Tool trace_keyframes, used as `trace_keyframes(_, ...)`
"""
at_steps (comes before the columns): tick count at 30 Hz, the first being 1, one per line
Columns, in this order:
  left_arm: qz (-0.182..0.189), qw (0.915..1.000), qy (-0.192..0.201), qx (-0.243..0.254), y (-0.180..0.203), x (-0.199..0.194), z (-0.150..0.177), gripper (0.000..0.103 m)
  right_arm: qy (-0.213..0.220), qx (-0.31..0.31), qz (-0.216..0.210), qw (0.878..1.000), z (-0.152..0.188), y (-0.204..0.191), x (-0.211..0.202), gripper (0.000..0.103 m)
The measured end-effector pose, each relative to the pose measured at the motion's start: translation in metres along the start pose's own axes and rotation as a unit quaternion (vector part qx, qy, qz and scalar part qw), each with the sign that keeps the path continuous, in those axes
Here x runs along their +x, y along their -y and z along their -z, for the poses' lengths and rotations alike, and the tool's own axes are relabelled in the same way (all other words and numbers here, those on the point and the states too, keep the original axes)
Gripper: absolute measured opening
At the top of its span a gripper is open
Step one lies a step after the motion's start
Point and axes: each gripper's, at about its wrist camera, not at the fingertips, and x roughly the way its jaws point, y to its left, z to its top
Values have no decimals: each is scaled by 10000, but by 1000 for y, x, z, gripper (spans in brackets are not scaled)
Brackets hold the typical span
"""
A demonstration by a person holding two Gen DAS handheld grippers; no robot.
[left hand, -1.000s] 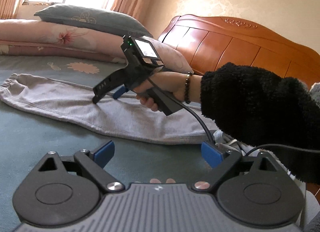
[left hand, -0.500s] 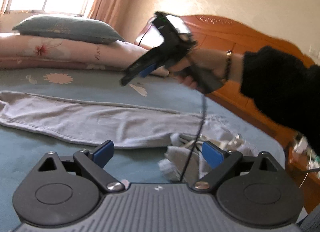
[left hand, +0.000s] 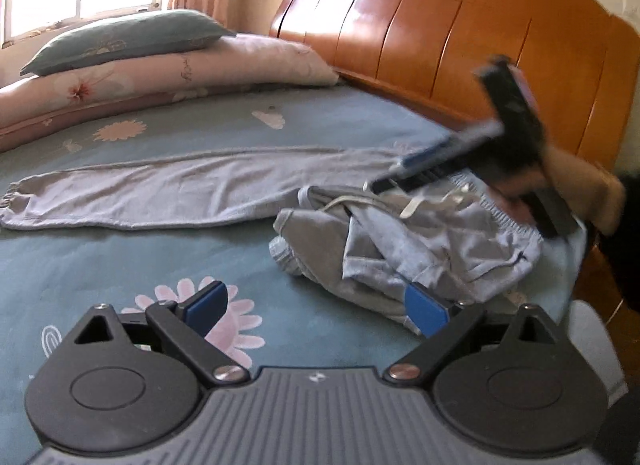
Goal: Fold clothes
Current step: 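Move the right gripper back over the bunched waistband of the sweatpants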
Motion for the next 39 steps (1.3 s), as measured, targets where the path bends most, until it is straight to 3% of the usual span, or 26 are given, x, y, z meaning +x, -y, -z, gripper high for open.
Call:
trace_keyframes(5,-596,9971,-308,364,31,17,7,95,428,653,80,9969,69,-30,-19,77)
trace_keyframes(10,-561,9964,-227,596,56,23,25,95,766,-45,318,9965,113,-84,-29,77)
trace_keyframes(15,-657,9950,-261,707,69,38,50,95,664,-505,428,9956,140,-100,-28,85)
trace_keyframes(17,-718,9944,-395,671,69,47,59,95,660,-518,371,9958,145,-96,-31,86)
trace_keyframes(24,-802,9914,-1018,186,53,71,73,96,455,308,114,9984,150,-70,-26,90)
trace_keyframes(25,-770,9910,-1091,31,49,73,74,101,423,407,86,9982,151,-66,-25,91)
trace_keyframes(28,-721,9900,-1127,-456,35,75,78,102,397,640,-47,9971,153,-60,-22,96)
trace_keyframes(32,-731,9903,-1096,-441,33,74,81,103,351,820,-202,9958,154,-54,-18,103)
trace_keyframes(39,-671,9907,-1100,-429,32,76,79,102,205,573,-46,9981,152,-62,-12,103)
